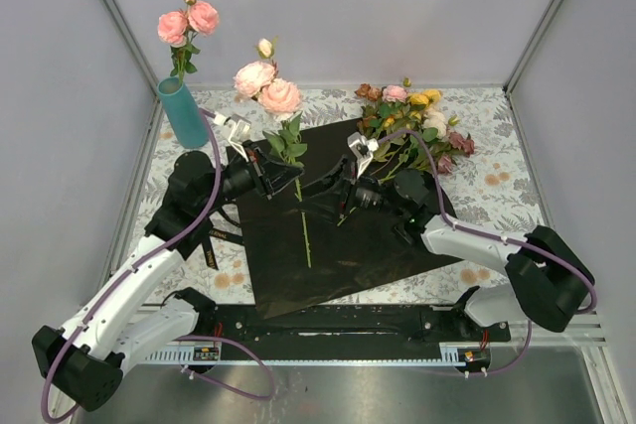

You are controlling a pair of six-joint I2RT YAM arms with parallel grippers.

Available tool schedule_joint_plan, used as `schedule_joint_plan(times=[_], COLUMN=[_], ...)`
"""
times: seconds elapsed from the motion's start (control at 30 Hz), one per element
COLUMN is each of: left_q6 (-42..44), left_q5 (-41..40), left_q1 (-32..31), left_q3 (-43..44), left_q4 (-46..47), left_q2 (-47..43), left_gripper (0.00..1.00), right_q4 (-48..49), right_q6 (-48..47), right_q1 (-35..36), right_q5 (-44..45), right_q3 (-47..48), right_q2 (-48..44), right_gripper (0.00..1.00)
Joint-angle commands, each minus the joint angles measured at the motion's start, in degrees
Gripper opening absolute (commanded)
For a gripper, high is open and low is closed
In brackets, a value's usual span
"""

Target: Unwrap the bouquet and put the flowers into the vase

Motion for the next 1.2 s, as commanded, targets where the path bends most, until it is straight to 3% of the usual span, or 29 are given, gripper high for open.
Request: schedule_joint_plan(times=[0.0, 0.03, 0.07, 0.2, 0.3, 0.47, 0.7, 0.9, 1.17], left_q6=[9.1, 11.5, 13.9, 25.8, 38.0, 50.0, 47.5, 48.9, 50.5], left_q5=[-12.0, -15.8, -20.1, -37.7, -50.4, -60.5, -57.1, -52.9, -48.0], left_q1=[0.0, 0.0, 0.0, 0.0, 0.1, 3.9, 15.5, 21.0, 25.0], left_q3=[5.7, 6.3, 6.5, 6.5, 6.3, 15.5, 25.4, 27.3, 31.0], left_q4=[-2.8, -4.2, -4.0, 3.4, 15.6, 24.1, 29.8, 39.1, 43.1], left_q2=[-1.0, -1.2, -1.5, -2.3, -0.4, 9.6, 21.3, 28.3, 34.7], left_gripper=[0.0, 0.0, 0.0, 0.0, 0.0, 0.0, 0.0, 0.0, 0.0], right_q4=[-1.7, -2.0, -2.8, -7.7, -10.2, -13.6, -15.8, -13.1, -10.5], right_q6=[-3.5, -4.1, -5.0, -7.7, -9.8, -12.6, -14.9, -13.1, -11.6], right_q1=[0.4, 0.4, 0.4, 0.4, 0.4, 0.4, 0.4, 0.4, 0.4], right_q5=[6.5, 7.6, 8.4, 10.7, 11.4, 13.6, 14.1, 13.8, 12.0], right_q3=[-3.2, -4.0, -4.8, -6.3, -7.7, -9.0, -8.6, -8.4, -7.5], right_q2=[-5.4, -6.7, -8.2, -13.6, -16.9, -20.7, -21.7, -20.1, -16.3], right_gripper=[0.85, 0.96, 1.0, 1.0, 0.99, 0.99, 1.0, 0.99, 0.99])
